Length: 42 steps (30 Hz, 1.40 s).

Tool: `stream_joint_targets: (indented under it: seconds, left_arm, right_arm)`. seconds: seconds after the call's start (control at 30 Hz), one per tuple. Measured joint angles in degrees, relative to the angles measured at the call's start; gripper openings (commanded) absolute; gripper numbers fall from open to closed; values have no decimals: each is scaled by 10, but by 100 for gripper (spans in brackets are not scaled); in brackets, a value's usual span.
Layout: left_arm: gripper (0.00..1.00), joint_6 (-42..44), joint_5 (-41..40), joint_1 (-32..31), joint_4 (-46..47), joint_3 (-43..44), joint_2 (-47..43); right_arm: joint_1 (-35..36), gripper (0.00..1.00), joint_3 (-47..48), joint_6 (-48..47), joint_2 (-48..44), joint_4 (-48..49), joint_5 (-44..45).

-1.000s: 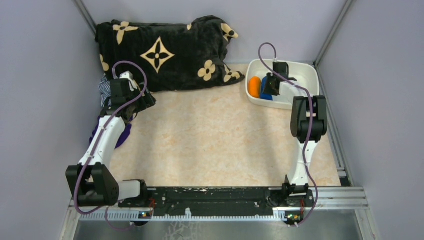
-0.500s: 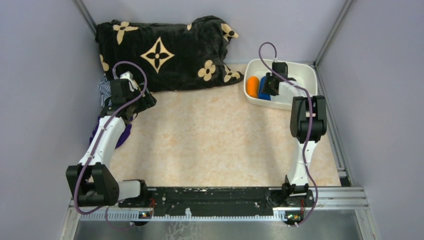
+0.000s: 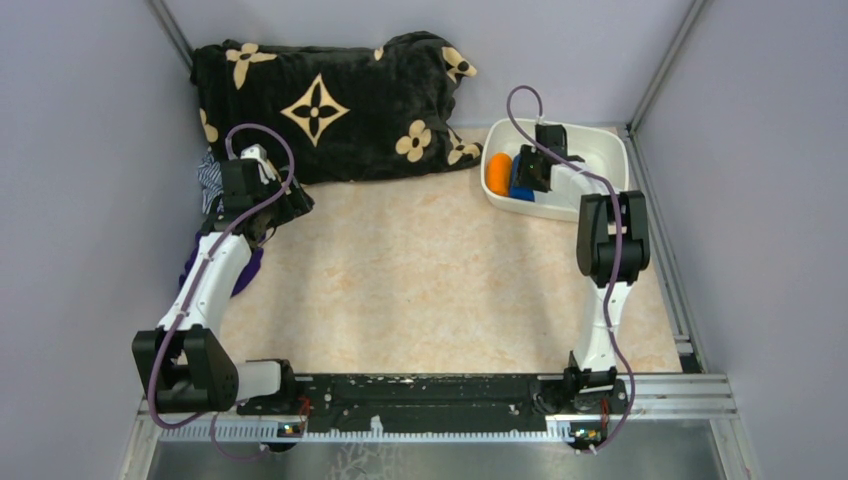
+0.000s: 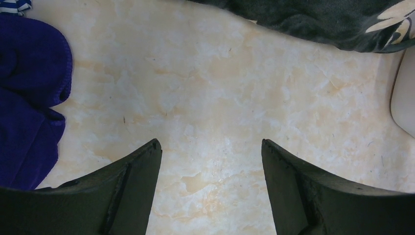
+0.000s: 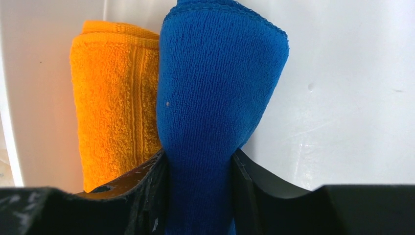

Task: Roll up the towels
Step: Place the towel in the bin, then reset both arms

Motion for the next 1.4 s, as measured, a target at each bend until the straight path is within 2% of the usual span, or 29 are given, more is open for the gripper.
stream_joint_targets:
  seconds: [0.3,0.6,0.83,0.97,1.2,1.4]
  left_arm:
    - [81,-1,2,2,0,0,0]
    - [81,-1,3,3,0,0,0]
    - [81,0,3,3,0,0,-5]
    - [85,9,0,3,-1,0,-31]
    - [91,19,-20,2,-4,-1,-107]
    - [94,23,-52,-9,-2,-27,-208]
  right_arm:
    - [0,57,-4,7,-19,-2,11]
    - [0,64,-13,19,-43,-2,20]
    - [-1,69,-49,26,-109,-1,28]
    - [-9,74,-86,26,-192,3,18]
    - [-44,89,-168,24,-400,20,0]
    - [-50,91,-261,24,-576,38,11]
